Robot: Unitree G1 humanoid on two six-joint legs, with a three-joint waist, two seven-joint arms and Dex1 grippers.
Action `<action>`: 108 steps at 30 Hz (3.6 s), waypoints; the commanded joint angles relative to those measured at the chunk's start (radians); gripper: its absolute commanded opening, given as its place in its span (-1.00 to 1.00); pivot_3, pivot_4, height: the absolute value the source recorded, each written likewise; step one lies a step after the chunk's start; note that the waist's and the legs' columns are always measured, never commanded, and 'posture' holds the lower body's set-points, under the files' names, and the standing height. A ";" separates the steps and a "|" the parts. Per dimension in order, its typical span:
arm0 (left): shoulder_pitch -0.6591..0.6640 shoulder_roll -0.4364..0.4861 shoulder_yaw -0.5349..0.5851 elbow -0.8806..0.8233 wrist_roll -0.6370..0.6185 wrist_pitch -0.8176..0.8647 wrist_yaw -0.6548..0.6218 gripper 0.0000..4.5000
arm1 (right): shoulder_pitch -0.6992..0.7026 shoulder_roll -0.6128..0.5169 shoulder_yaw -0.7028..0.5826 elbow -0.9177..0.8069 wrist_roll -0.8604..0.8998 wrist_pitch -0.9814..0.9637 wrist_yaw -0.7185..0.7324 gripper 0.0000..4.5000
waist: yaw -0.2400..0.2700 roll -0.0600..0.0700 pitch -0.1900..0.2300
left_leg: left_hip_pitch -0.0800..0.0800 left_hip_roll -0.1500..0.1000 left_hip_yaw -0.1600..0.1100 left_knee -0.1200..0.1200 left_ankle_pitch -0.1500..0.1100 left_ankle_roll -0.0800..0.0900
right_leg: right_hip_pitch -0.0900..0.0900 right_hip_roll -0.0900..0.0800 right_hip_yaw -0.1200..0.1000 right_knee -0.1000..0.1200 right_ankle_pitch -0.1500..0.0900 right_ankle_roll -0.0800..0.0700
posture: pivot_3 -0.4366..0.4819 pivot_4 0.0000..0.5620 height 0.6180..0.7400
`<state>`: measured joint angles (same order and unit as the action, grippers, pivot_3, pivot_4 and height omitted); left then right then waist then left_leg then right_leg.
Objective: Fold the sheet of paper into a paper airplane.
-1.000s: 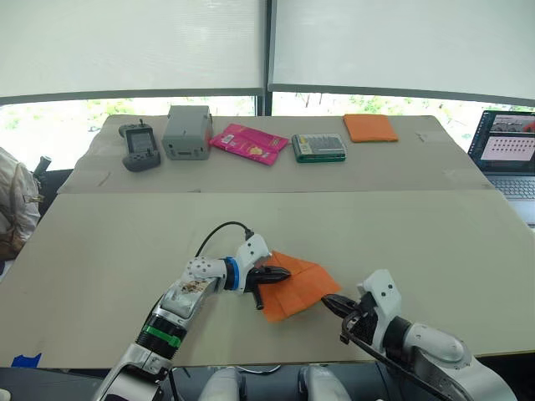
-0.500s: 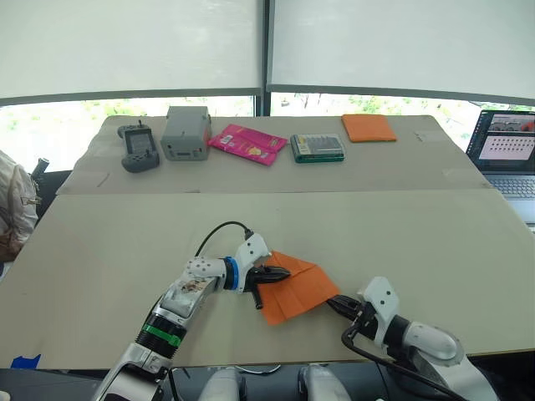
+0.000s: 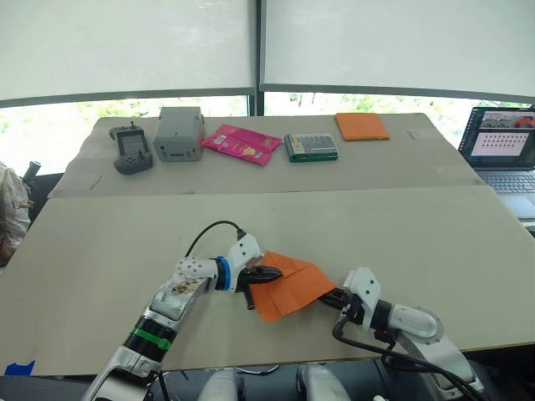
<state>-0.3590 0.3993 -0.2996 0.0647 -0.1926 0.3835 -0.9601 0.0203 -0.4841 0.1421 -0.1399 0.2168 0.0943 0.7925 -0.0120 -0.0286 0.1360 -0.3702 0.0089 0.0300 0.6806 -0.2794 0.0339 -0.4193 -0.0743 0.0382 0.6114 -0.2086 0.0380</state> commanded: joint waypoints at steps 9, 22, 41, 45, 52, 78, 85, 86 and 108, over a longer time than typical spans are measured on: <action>0.062 0.051 0.009 -0.011 0.013 0.055 0.025 -0.97 | -0.102 0.072 0.002 0.050 0.036 -0.042 0.047 -1.00 | -0.004 0.000 0.000 | 0.000 0.002 0.000 -0.001 0.000 0.000 | -0.001 0.001 0.001 0.000 0.001 -0.003 | -0.05 -0.47 1.00; 0.068 0.036 0.003 -0.021 0.011 0.066 0.040 -0.97 | -0.158 0.080 0.024 -0.018 0.061 -0.010 0.108 -1.00 | -0.002 0.000 0.000 | 0.000 0.001 0.001 -0.001 0.000 0.000 | -0.001 0.001 0.001 0.000 0.002 -0.003 | -0.05 -0.47 1.00; 0.091 0.098 0.109 -0.103 -0.042 0.142 0.071 -0.97 | -0.244 0.131 0.166 0.118 -0.030 0.030 0.105 -1.00 | -0.005 0.001 0.000 | 0.000 0.002 0.001 -0.001 0.000 0.000 | -0.002 0.001 0.001 0.002 0.002 -0.004 | -0.05 -0.47 1.00; 0.074 0.164 0.137 -0.134 -0.047 0.156 0.055 -0.97 | -0.268 0.122 0.180 0.157 -0.061 0.035 0.109 -1.00 | -0.006 0.001 0.001 | 0.000 0.003 0.001 -0.001 0.000 0.000 | -0.002 0.003 0.001 0.002 0.002 -0.004 | -0.05 -0.47 1.00; 0.074 0.179 0.177 -0.237 -0.129 0.202 0.039 -0.97 | -0.318 0.075 0.236 0.171 -0.163 0.176 0.087 -1.00 | -0.004 0.001 0.001 | 0.000 0.003 0.001 -0.001 0.000 0.000 | -0.003 0.003 0.001 0.002 0.002 -0.005 | -0.05 -0.47 1.00; 0.127 0.168 -0.039 -0.188 0.010 0.078 0.014 -0.97 | -0.525 0.154 0.214 0.381 -0.175 0.132 0.043 -1.00 | -0.003 0.001 0.001 | 0.001 0.001 0.001 0.000 0.000 0.000 | -0.001 0.001 0.001 0.001 0.002 -0.005 | -0.05 -0.47 1.00; 0.126 0.159 -0.024 -0.183 0.010 0.068 0.024 -0.97 | -0.591 0.195 0.211 0.522 -0.201 -0.028 0.075 -1.00 | -0.005 0.001 0.001 | 0.001 0.002 0.001 -0.001 0.000 0.000 | -0.001 0.001 0.001 0.002 0.003 -0.005 | -0.05 -0.47 1.00; 0.125 0.158 -0.024 -0.181 0.010 0.067 0.024 -0.97 | -0.592 0.194 0.210 0.525 -0.203 -0.056 0.084 -1.00 | -0.005 0.001 0.001 | 0.001 0.002 0.001 -0.001 0.000 0.000 | -0.002 0.001 0.001 0.002 0.003 -0.005 | -0.05 -0.47 1.00; 0.122 0.155 -0.022 -0.163 0.013 0.060 0.024 -0.97 | -0.530 0.165 0.207 0.529 -0.181 -0.190 0.234 -1.00 | -0.001 0.001 0.001 | 0.001 0.001 0.001 -0.001 0.000 0.000 | -0.002 -0.001 0.000 0.003 0.003 -0.005 | -0.05 -0.47 1.00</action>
<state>-0.2544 0.5466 -0.3043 -0.1377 -0.2023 0.4210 -0.9398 -0.5372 -0.3068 0.3391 0.4241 0.0242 -0.1003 0.9859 -0.0133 -0.0277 0.1371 -0.3694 0.0103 0.0309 0.6798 -0.2794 0.0336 -0.4208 -0.0753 0.0386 0.6138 -0.2057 0.0329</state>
